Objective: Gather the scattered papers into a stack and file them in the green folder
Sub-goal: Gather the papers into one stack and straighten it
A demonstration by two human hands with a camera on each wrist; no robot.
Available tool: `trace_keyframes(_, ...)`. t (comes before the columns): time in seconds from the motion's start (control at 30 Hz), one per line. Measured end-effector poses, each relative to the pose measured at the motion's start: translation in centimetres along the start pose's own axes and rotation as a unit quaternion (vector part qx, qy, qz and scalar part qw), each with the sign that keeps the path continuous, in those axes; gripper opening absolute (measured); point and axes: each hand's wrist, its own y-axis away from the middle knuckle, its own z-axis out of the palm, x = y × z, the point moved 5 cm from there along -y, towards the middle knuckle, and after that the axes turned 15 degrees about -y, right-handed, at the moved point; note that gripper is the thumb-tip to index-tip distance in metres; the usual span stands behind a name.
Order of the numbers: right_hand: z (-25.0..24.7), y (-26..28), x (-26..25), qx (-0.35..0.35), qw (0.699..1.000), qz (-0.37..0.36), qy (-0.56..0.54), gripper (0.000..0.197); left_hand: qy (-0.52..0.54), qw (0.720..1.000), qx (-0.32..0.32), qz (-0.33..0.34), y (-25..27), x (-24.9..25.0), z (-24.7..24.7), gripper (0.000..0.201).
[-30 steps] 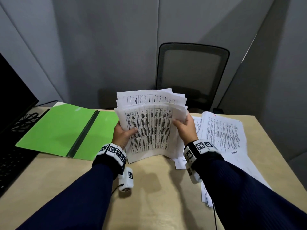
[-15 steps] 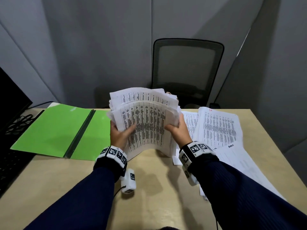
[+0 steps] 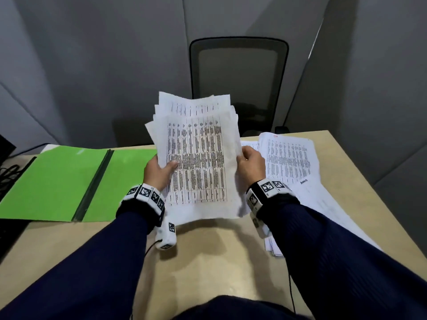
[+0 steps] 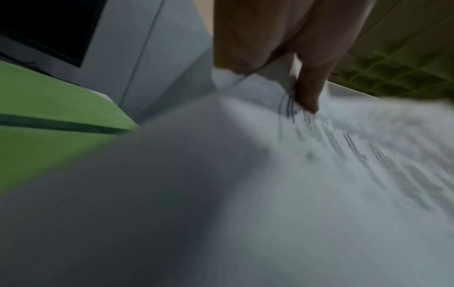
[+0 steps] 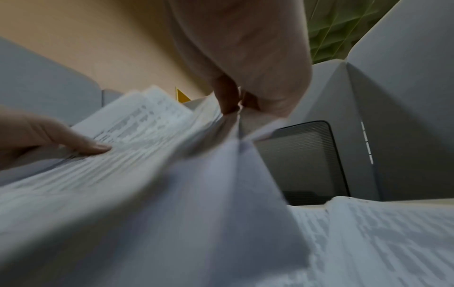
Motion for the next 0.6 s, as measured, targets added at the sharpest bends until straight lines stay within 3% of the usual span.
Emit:
trace_keyframes(0.07, -1.3, -0.2, 1.2, -0.001, 0.999, 0.035, 0.032, 0.018, -0.043, 0.997, -0.054, -0.014, -0.2, -1.0, 1.7, 0.038)
trace_keyframes(0.2, -3.1, 1.0, 5.9, -0.107, 0.974, 0.141, 0.144, 0.030, -0.091, 0.982, -0.152, -0.070, 1.1, -5.3, 5.6, 0.044)
trace_keyframes(0.3, -4.1, 3.2, 10.1, -0.168, 0.948, 0.256, 0.090, 0.027, -0.148, 0.970, -0.168, -0.092, 2.2, -8.0, 7.4, 0.049)
trace_keyframes(0.37, -5.9, 3.7, 11.7, -0.135, 0.948, 0.284, 0.046, 0.023, -0.177, 0.967, -0.157, -0.099, 2.6, -8.9, 7.6, 0.051)
trace_keyframes(0.47, -10.2, 2.3, 11.8, -0.055, 0.963, 0.216, 0.153, 0.022, -0.220, 0.961, -0.143, -0.086, 2.7, -9.1, 7.3, 0.053)
trace_keyframes(0.6, -15.2, 0.7, 12.9, -0.012, 0.918, 0.223, 0.328, 0.034, -0.261, 0.949, -0.152, -0.092, 2.2, -8.9, 7.2, 0.047)
